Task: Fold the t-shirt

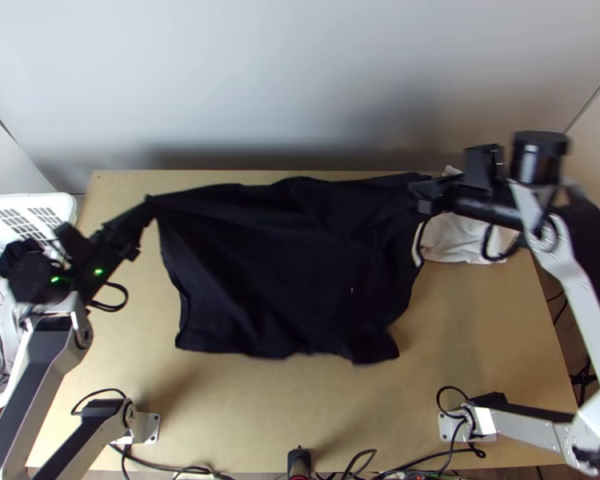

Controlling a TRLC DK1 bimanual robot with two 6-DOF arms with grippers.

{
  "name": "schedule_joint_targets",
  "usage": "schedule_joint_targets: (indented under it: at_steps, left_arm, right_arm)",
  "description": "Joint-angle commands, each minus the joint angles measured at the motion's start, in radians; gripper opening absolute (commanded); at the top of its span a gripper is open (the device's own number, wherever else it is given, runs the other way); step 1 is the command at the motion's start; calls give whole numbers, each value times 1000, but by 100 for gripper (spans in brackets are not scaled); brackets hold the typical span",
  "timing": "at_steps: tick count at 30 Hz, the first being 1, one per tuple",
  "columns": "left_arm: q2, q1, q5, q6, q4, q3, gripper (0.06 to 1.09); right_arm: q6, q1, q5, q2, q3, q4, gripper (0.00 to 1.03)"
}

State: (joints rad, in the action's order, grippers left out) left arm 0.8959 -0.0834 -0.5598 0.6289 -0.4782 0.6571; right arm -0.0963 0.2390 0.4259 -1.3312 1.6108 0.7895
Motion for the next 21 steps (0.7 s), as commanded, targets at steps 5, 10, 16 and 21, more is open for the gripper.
schedule_joint_targets:
  at_steps: [5,10,16,21]
  left_arm:
    - [-319,-4,-101,48,43,88,9]
    - [-500,-16,-210,115,151,122,9]
    - [-683,-59,-226,269,193,95,9]
    - [-724,-72,-223,342,178,133,9]
  right_arm:
    - [142,106,-144,328,-74,-53,3]
    - [179,108,-150,483,-138,-81,3]
    - [124,143,-147,529,-88,5,3]
    - [112,161,-147,578,-75,19,3]
